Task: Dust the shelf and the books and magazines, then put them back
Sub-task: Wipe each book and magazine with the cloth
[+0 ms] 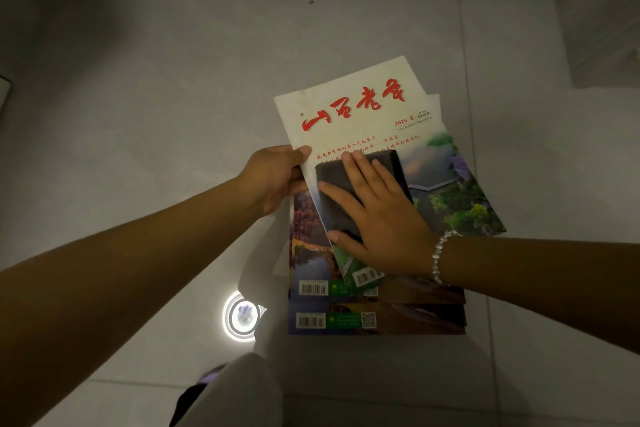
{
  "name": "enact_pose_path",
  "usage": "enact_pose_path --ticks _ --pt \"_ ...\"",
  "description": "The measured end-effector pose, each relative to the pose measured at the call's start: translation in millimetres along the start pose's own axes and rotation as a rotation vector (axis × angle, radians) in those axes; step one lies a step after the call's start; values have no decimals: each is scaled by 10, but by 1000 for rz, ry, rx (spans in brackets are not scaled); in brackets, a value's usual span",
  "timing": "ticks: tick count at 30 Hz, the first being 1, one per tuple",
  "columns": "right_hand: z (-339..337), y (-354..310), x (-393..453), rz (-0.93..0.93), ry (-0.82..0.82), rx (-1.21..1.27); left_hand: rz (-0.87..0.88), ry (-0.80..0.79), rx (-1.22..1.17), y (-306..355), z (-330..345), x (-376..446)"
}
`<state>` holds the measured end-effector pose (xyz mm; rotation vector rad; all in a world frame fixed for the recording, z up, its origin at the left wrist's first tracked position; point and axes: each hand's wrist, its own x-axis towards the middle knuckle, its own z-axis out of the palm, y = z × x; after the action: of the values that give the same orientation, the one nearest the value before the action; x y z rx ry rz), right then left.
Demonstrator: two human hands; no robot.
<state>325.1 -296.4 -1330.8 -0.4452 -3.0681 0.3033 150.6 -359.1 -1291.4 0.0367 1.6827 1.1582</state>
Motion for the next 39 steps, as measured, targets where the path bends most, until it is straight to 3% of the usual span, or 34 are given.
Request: enact_pose_path --ticks 5,12,17,21,24,26,28,32,35,39 --pt "-41 133 39 -17 8 -39 -27 7 -59 19 1 -14" --pt "-50 245 -440 -444 -87 -53 10 40 48 21 18 -35" --pt "-139 674 -295 -133 -56 -103 -35 72 -6 53 46 -24" --pt "-66 403 -250 110 28 -54 -36 94 -26 34 60 -31" --pt "19 174 -356 -38 5 -41 -14 90 9 30 36 -38" --pt "-18 298 -376 -173 -31 -60 -10 85 20 39 20 -37" --pt "-67 549 -357 -196 -50 -90 -13 87 26 45 15 -38" --pt "-152 940 -343 128 9 -52 -21 95 18 40 15 -28" --pt "-110 698 -325 301 85 16 -23 108 7 22 38 -30" --pt "7 180 -398 -50 14 -29 -20 146 44 26 37 -28"
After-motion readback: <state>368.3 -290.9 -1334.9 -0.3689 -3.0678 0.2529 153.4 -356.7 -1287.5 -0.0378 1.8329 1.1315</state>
